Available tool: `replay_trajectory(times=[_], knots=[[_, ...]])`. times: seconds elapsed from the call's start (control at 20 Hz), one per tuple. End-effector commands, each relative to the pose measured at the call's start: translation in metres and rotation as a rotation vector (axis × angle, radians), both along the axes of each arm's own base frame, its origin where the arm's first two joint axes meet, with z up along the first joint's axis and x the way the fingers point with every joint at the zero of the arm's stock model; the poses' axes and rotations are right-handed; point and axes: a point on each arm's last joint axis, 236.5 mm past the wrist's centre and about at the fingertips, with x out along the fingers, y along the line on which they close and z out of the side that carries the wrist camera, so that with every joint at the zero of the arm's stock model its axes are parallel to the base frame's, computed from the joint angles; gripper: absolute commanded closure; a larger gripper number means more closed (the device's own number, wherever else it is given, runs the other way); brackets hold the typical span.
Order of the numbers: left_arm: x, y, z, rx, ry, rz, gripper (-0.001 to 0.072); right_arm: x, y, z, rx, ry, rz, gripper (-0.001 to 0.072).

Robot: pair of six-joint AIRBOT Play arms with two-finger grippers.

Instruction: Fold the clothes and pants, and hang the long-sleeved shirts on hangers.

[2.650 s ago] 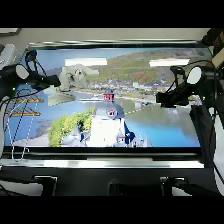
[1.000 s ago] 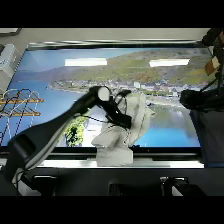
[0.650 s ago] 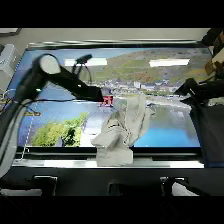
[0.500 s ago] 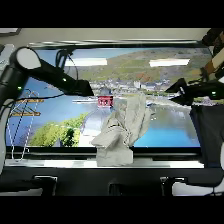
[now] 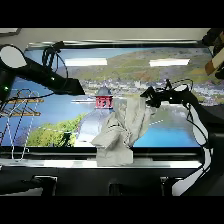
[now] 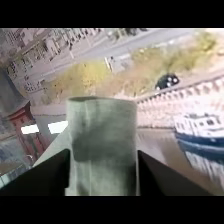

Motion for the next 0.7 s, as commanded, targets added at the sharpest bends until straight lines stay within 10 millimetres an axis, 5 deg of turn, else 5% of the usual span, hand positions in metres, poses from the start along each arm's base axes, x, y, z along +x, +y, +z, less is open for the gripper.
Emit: replay_trajectory(times=[0.0,0.05,0.25,0.45,0.65], knots=[[-0.014,0.024,-0.021,0.063,0.072,0.057,0.0102,0.009,0.011,-0.017,-0.028,-0.019,-0.01,0.0517],[-0.022,0.035,-0.028,0.077,0.078,0.078,0.0102,0.014,0.01,-0.01,-0.037,-0.045,-0.001,0.0662],[-0.086,0.06,-0.096,-0.011,0.167,0.216,0.0102,0.037,0.0,0.04,-0.114,-0.185,0.034,0.0678],[-0.163,-0.011,-0.154,-0.416,0.317,0.172,0.0122,0.032,-0.006,0.078,-0.174,-0.234,0.068,0.0678],[-0.217,-0.027,-0.204,-0.357,0.366,0.043,0.0122,0.016,-0.003,0.103,-0.178,-0.234,0.11,0.0678]])
